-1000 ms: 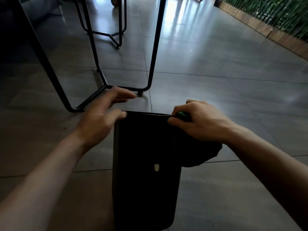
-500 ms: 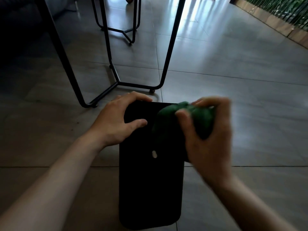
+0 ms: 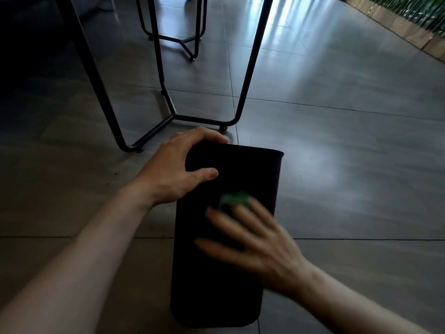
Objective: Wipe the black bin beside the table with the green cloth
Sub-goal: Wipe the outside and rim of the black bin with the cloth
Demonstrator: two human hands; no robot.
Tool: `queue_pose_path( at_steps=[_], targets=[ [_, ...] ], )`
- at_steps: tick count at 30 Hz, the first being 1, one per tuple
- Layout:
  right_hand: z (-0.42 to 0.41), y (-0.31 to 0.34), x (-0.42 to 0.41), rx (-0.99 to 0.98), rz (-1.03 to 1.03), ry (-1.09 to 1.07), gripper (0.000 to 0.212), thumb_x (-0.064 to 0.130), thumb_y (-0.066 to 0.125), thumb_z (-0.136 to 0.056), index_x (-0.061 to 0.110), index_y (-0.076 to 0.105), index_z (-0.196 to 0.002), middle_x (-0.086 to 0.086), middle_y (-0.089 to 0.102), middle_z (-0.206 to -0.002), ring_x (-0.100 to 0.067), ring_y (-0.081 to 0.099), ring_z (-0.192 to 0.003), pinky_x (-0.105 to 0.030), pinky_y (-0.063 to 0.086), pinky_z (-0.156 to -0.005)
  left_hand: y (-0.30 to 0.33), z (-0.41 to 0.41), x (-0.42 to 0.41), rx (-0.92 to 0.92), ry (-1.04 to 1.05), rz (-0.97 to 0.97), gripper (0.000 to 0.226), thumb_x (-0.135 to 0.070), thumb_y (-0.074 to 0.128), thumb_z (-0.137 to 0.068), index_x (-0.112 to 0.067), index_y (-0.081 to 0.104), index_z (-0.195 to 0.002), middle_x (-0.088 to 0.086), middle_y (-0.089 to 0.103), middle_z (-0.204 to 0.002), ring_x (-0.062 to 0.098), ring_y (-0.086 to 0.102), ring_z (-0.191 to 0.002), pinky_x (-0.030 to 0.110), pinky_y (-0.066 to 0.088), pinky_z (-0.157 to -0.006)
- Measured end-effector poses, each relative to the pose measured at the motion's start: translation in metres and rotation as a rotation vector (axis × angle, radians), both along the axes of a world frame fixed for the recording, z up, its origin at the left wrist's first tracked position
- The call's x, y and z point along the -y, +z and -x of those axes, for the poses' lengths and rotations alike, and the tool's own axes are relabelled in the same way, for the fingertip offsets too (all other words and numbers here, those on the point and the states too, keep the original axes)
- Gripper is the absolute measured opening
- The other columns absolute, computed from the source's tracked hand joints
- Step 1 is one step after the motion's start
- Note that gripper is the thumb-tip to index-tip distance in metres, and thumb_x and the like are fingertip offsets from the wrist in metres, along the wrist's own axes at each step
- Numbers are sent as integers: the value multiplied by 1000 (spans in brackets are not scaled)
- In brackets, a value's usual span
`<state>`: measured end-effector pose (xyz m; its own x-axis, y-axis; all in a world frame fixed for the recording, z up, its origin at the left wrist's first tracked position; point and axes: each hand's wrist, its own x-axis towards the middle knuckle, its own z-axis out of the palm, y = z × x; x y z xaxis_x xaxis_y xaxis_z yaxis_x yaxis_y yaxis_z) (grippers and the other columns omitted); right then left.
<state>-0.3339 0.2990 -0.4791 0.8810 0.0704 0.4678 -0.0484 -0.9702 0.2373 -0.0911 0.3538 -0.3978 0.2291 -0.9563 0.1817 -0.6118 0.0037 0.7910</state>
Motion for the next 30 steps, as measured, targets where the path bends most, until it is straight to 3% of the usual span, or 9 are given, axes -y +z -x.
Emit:
queue_pose_path(
  at_steps=[3, 6, 11, 15, 19, 21, 23, 27, 30],
  targets=[
    [-29, 27, 21, 189, -184, -273, 53, 46, 61, -102, 34, 45, -151, -13, 39, -161, -43, 38, -147, -61, 35, -117, 4, 2, 2, -19, -34, -2, 50, -18, 78, -85, -45, 60, -124, -18, 64, -124, 7, 58, -122, 34, 49, -106],
    [-21, 11, -2, 174, -177, -215, 55, 41, 65, -99, 33, 47, -150, -13, 36, -162, -42, 35, -147, -62, 31, -119, 8, 3, 1, -27, -34, -12, 51, -16, 78, -83, -44, 62, -122, -19, 66, -121, 7, 59, -121, 39, 49, -107],
    [32, -49, -55, -281, 319, 161, 57, 30, 61, -100, 28, 40, -154, -8, 34, -161, -39, 32, -147, -59, 6, -129, 8, 4, -5, -23, 6, -48, 53, -20, 81, -80, -49, 61, -119, -19, 65, -118, 4, 59, -117, 36, 49, -105],
    [10, -8, -13, 36, -101, -5, 42, 25, 55, -106, 30, 51, -148, -11, 44, -154, -39, 48, -136, -58, 37, -118, 11, 3, -7, -32, 16, -38, 51, -15, 79, -83, -44, 63, -122, -15, 66, -120, 6, 59, -118, 37, 48, -107],
    [-31, 35, 13, 329, -442, -439, 60, 32, 69, -94, 29, 45, -149, -14, 35, -161, -43, 31, -149, -63, 43, -112, 16, 7, -8, -60, -27, -31, 46, -11, 71, -90, -41, 64, -125, -15, 67, -123, 5, 58, -123, 37, 48, -108],
    [-32, 21, -4, 281, -348, -417, 56, 31, 64, -97, 29, 45, -149, -16, 37, -159, -45, 37, -145, -63, 39, -114, 15, 5, -9, -81, -8, -27, 44, -9, 68, -92, -39, 66, -124, -14, 68, -123, 7, 60, -123, 42, 48, -110],
    [-12, -14, -33, 140, -176, -210, 45, 26, 56, -104, 28, 49, -148, -15, 42, -154, -42, 47, -137, -58, 33, -121, 13, 1, -10, -107, 26, -29, 44, -6, 68, -92, -40, 67, -122, -12, 69, -123, 9, 61, -122, 43, 48, -109],
    [25, -34, -56, -163, 128, 87, 41, 18, 47, -110, 28, 48, -149, -7, 51, -149, -32, 54, -133, -49, 29, -125, 14, 3, -13, -98, 15, -24, 45, -7, 70, -90, -43, 69, -117, -16, 71, -116, -1, 63, -115, 25, 49, -102],
    [1, 1, -26, 63, -47, -73, 39, 19, 59, -104, 25, 58, -142, -12, 52, -143, -38, 52, -127, -53, 40, -116, 17, 8, -11, -97, -18, -18, 45, -2, 69, -90, -37, 70, -118, -20, 72, -114, -9, 62, -112, 7, 43, -94]
  ],
)
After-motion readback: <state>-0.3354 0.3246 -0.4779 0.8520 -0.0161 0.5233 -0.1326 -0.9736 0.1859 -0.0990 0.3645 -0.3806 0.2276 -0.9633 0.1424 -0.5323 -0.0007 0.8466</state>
